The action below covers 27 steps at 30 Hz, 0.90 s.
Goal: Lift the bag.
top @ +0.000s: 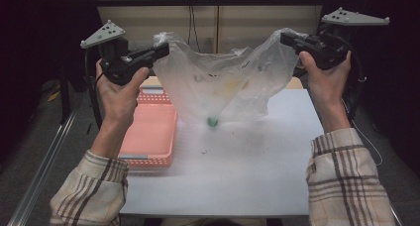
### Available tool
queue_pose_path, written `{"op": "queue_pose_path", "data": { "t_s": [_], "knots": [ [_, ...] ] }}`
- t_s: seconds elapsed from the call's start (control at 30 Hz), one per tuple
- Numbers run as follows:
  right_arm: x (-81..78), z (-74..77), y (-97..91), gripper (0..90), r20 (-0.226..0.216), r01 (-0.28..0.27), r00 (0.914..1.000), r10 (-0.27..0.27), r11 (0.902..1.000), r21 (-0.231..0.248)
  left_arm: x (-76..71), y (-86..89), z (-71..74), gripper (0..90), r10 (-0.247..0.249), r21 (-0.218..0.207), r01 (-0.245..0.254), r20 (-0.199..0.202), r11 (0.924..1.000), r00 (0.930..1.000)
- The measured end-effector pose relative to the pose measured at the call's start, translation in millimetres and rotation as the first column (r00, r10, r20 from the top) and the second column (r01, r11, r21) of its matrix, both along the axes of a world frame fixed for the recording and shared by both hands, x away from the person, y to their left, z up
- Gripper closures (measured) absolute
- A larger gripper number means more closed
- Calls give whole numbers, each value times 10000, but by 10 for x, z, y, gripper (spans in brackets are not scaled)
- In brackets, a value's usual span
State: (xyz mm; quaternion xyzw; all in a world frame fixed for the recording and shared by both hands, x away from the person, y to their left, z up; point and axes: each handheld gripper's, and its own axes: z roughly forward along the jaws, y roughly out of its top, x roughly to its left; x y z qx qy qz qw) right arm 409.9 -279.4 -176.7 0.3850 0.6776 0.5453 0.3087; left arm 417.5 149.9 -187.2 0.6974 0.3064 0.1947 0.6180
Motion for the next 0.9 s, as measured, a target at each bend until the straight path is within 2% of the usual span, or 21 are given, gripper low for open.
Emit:
{"op": "queue_pose_path", "data": {
  "t_s": [0.27, 0.5, 0.67, 0.7, 0.77, 0.83, 0.9],
  "knots": [
    [160, -218, 27, 900, -551, 374, 9977, -395, 9985, -388, 155, 87, -238, 900, 655, 373, -641, -375, 9973, 9972],
    [245, -319, -3, 900, -863, 606, 9941, -662, 9960, -658, 214, 104, -357, 900, 620, 367, -597, -646, 9975, 9960],
    [251, -442, -13, 900, -1019, 629, 9921, -733, 9928, -1017, 255, 46, -399, 900, 705, 556, -667, -692, 9962, 9951],
    [260, -474, -26, 900, -1087, 627, 9914, -731, 9934, -962, 272, 32, -409, 900, 744, 657, -699, -693, 9954, 9948],
    [294, -545, -85, 900, -1327, 619, 9889, -671, 9972, -423, 322, 10, -439, 900, 925, 842, -866, -692, 9927, 9933],
    [330, -592, -113, 900, -1399, 897, 9850, -1010, 9923, -852, 374, -1, -471, 900, 957, 869, -884, -834, 9923, 9919],
    [378, -633, -146, 900, -1534, 1030, 9812, -1172, 9899, -978, 414, -18, -502, 900, 948, 924, -863, -917, 9920, 9913]
  ]
}}
